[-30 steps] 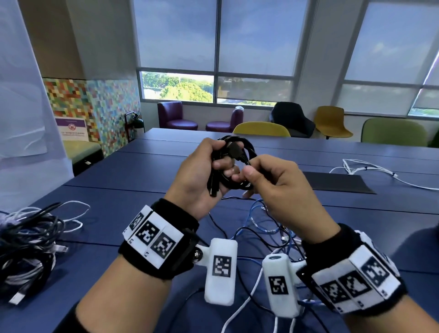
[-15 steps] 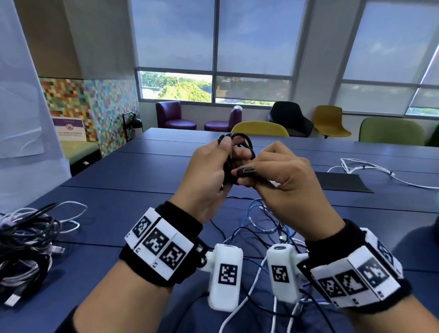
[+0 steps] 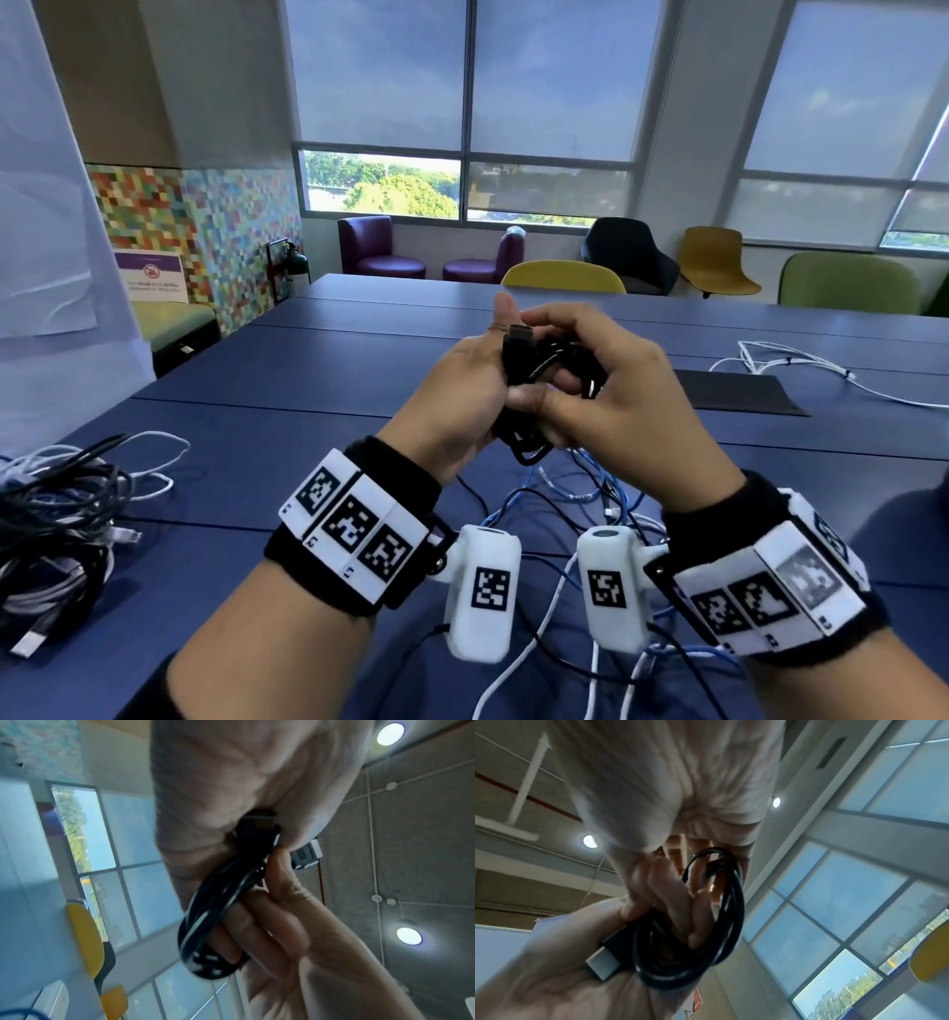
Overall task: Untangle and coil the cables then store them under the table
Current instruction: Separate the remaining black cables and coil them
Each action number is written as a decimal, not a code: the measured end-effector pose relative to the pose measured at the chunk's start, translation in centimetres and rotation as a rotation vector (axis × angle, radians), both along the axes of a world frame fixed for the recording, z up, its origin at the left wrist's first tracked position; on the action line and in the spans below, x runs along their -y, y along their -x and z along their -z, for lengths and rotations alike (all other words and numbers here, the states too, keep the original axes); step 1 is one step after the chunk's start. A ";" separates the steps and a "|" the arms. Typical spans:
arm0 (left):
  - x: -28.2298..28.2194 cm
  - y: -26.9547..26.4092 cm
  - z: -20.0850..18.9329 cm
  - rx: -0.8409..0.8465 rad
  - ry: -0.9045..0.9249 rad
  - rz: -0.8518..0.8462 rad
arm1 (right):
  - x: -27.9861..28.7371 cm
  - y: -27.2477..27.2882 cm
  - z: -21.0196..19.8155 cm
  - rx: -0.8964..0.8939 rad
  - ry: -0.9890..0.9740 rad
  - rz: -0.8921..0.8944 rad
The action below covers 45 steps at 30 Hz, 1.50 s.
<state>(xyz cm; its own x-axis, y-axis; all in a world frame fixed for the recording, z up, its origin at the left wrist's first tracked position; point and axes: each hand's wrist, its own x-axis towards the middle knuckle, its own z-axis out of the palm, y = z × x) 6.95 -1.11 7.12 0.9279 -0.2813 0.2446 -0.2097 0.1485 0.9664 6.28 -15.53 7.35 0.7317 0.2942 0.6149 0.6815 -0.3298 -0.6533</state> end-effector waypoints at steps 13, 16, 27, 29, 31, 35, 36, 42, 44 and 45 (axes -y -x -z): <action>-0.6 2.2 -0.2 0.029 -0.180 -0.123 | 0.1 0.5 -0.3 -0.283 -0.174 0.100; -2.9 3.5 0.9 0.019 -0.189 -0.189 | -1.4 0.8 -0.3 -0.337 -0.145 0.100; -15.4 9.5 2.7 0.043 -0.195 -0.736 | -13.7 1.6 -1.8 -0.627 0.059 -0.210; -18.1 10.4 3.4 0.040 -0.228 -0.816 | -16.9 2.1 -0.8 -0.647 0.044 -0.227; -20.7 11.0 4.1 0.041 -0.325 -0.896 | -20.1 2.3 0.9 -0.649 0.043 -0.216; -25.3 12.1 5.8 -0.015 -0.670 -1.091 | -25.2 2.6 4.6 -0.680 0.058 -0.182; -26.3 12.4 6.2 -0.038 -0.717 -1.120 | -26.3 2.7 5.4 -0.704 0.064 -0.189; -28.6 13.3 7.0 -0.189 -0.821 -1.083 | -29.7 3.1 8.3 -0.730 0.101 -0.152; -28.7 13.3 6.9 -0.188 -0.835 -1.068 | -29.7 3.1 8.4 -0.710 0.098 -0.139; -28.7 13.3 6.9 -0.176 -0.835 -1.071 | -29.5 3.1 8.5 -0.696 0.084 -0.135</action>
